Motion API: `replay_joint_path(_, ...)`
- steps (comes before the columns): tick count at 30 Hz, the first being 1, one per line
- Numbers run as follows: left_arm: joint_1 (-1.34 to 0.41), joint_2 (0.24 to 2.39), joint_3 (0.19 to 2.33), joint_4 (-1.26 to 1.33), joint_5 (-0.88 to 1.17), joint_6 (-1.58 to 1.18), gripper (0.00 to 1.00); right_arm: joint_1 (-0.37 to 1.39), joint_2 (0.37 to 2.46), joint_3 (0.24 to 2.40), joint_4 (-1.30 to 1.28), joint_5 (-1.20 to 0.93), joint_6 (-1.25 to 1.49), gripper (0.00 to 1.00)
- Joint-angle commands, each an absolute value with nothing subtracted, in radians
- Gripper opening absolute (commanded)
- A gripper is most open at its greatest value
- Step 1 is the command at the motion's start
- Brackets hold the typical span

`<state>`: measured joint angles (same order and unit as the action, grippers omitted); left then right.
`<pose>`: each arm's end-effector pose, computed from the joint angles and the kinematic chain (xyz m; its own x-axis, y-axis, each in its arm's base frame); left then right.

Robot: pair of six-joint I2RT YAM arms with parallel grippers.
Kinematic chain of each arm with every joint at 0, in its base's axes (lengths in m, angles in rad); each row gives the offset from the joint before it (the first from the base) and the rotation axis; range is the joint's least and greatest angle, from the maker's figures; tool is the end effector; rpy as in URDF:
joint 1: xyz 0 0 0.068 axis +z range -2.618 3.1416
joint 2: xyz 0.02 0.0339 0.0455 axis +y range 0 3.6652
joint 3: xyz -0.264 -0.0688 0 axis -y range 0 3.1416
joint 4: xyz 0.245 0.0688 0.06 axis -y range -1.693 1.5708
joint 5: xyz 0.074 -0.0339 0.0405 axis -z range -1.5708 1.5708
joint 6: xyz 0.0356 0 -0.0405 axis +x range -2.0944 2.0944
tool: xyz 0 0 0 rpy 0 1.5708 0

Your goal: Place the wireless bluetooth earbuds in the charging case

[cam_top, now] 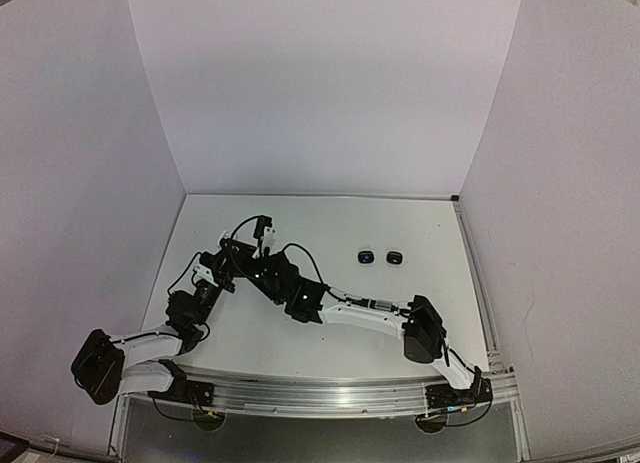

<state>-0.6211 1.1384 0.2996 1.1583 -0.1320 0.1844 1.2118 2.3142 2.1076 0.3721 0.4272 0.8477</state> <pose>0.1829 -0.1251 0.2454 0.3382 -0.0185 -0.9409 0.4204 0.8975 0.1334 0.2091 0.5151 0.3338 -0.4929 0.6287 -0.6015 -0.5122 0.3491 0.7847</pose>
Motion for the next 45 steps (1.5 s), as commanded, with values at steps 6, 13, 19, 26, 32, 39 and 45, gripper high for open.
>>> replay_joint_path(6,-0.625,1.131,0.341,1.208,-0.132,0.197,0.0,1.217,2.35,2.165,0.348,0.43,0.847,0.0)
replay_joint_path(13,-0.625,1.136,0.345,1.202,-0.125,0.208,0.0,1.238,2.41,2.222,0.347,0.49,0.772,0.0)
replay_joint_path(19,-0.624,1.14,0.352,1.203,-0.136,0.217,0.0,1.264,2.418,2.214,0.337,0.537,0.672,0.0)
replay_joint_path(26,-0.624,1.142,0.354,1.197,-0.14,0.213,0.0,1.272,2.407,2.204,0.336,0.553,0.626,0.06)
replay_joint_path(32,-0.624,1.138,0.346,1.182,-0.136,0.206,0.0,1.273,2.396,2.206,0.336,0.551,0.607,0.14)
replay_joint_path(39,-0.624,1.123,0.333,1.165,-0.136,0.2,0.0,1.274,2.382,2.188,0.337,0.575,0.604,0.15)
replay_joint_path(45,-0.624,1.114,0.327,1.159,-0.13,0.189,0.0,1.279,2.365,2.171,0.338,0.619,0.588,0.2)
